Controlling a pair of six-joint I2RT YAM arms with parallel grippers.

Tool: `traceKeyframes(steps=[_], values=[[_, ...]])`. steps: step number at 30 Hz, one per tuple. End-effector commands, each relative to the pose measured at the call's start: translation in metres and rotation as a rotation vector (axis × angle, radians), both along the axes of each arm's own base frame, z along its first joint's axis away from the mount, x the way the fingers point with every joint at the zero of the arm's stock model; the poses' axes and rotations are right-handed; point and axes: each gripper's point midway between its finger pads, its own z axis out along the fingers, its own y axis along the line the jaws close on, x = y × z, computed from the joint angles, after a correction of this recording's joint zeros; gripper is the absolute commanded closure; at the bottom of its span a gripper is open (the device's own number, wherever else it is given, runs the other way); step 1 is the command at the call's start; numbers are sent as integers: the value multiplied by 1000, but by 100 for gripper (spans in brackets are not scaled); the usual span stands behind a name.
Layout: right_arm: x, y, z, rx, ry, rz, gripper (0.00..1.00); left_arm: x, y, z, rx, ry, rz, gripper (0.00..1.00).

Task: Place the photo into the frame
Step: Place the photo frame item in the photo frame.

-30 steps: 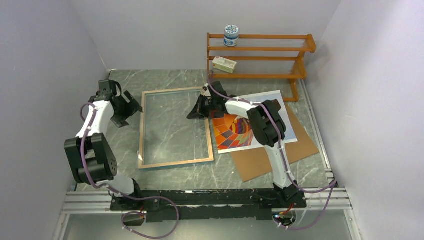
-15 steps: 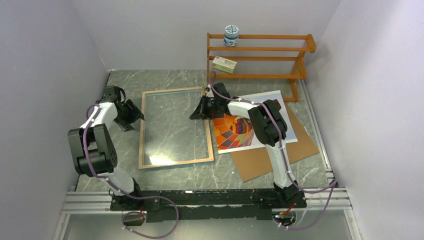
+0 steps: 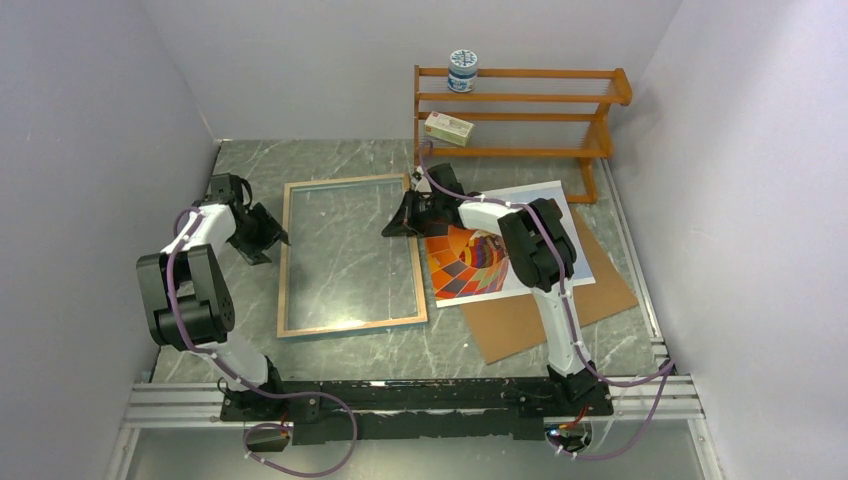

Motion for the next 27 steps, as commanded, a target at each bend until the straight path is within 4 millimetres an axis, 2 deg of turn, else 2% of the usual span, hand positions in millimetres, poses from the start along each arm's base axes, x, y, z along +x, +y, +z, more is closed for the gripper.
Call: traceKeyframes(steps=[1,8,16,20,27], values=[[17,2,36,65,-99,3,100,-1,-6,-6,-41,22,-8,36],[21,4,42,78,-148,13,100,-3,-9,-13,-47,47,-19,36],[8,9,69,163,-252,46,100,-1,-6,-11,-34,45,-7,37],[3,12,87,223,-284,45,100,2,-5,-2,-30,36,-7,37],[7,18,81,231,-275,55,100,5,-3,18,-11,-1,-7,32]])
